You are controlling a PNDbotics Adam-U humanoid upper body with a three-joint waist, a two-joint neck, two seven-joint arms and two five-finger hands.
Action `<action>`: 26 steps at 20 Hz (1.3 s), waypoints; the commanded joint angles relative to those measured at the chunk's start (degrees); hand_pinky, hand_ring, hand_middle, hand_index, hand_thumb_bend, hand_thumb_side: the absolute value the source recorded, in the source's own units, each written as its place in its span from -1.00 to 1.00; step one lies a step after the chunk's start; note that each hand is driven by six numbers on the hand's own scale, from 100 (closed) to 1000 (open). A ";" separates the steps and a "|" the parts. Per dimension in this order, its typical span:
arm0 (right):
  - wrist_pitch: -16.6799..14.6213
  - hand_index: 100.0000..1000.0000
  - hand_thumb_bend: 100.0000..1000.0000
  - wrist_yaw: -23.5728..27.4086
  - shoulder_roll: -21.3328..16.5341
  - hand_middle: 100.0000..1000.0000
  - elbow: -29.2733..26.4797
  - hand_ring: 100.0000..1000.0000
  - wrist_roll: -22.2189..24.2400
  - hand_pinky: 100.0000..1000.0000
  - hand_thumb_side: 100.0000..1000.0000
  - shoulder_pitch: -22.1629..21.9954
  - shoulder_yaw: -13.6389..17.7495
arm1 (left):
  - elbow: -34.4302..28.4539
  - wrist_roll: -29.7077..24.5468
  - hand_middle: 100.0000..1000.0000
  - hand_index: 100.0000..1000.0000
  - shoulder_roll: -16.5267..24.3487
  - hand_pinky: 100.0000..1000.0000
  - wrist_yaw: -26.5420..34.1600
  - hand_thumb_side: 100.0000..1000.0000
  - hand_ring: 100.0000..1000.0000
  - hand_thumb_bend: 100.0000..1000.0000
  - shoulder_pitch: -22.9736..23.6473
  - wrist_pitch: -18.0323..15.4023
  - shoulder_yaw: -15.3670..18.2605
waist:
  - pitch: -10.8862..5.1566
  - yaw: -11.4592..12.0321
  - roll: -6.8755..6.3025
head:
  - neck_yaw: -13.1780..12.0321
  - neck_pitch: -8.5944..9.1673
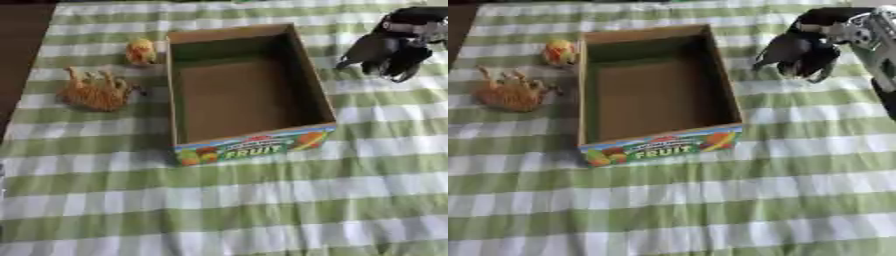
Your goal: Pick up objects on the table and place them in the box.
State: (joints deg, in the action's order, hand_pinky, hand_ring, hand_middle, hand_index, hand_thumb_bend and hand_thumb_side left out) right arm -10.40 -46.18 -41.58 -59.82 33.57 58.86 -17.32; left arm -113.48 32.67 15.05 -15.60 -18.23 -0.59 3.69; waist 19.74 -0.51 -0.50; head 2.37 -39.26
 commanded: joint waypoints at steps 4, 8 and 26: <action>0.60 -0.14 -1.00 1.23 -1.99 -0.28 -6.59 0.39 0.14 0.34 -0.38 3.68 0.61 | -1.11 -0.18 0.11 0.51 0.83 0.09 -0.02 1.00 0.09 -1.00 -0.27 0.00 0.07 | -2.20 -0.32 0.46 | -0.09 -0.54; 1.01 -0.14 -1.00 2.31 -1.06 -0.29 -10.08 0.39 1.27 0.34 -0.40 6.09 0.23 | -1.11 -0.19 0.12 0.51 1.08 0.09 0.04 1.00 0.09 -1.00 -0.20 -0.09 0.01 | -2.88 -0.39 0.68 | -0.08 -0.71; 2.65 -0.13 -1.00 4.67 11.81 -0.30 -12.92 0.35 4.91 0.31 -0.43 12.31 -3.50 | -1.11 -1.10 0.12 0.51 0.76 0.08 0.85 1.00 0.09 -1.00 -0.90 -0.50 -0.78 | -3.96 1.90 0.84 | 1.82 -0.45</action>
State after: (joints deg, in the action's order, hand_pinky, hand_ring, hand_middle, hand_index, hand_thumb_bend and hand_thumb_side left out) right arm -7.76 -41.74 -29.77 -72.37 38.22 69.58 -21.12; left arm -113.48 31.78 15.10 -14.93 -18.33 -1.00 2.97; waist 17.15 1.42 0.45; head 3.85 -39.79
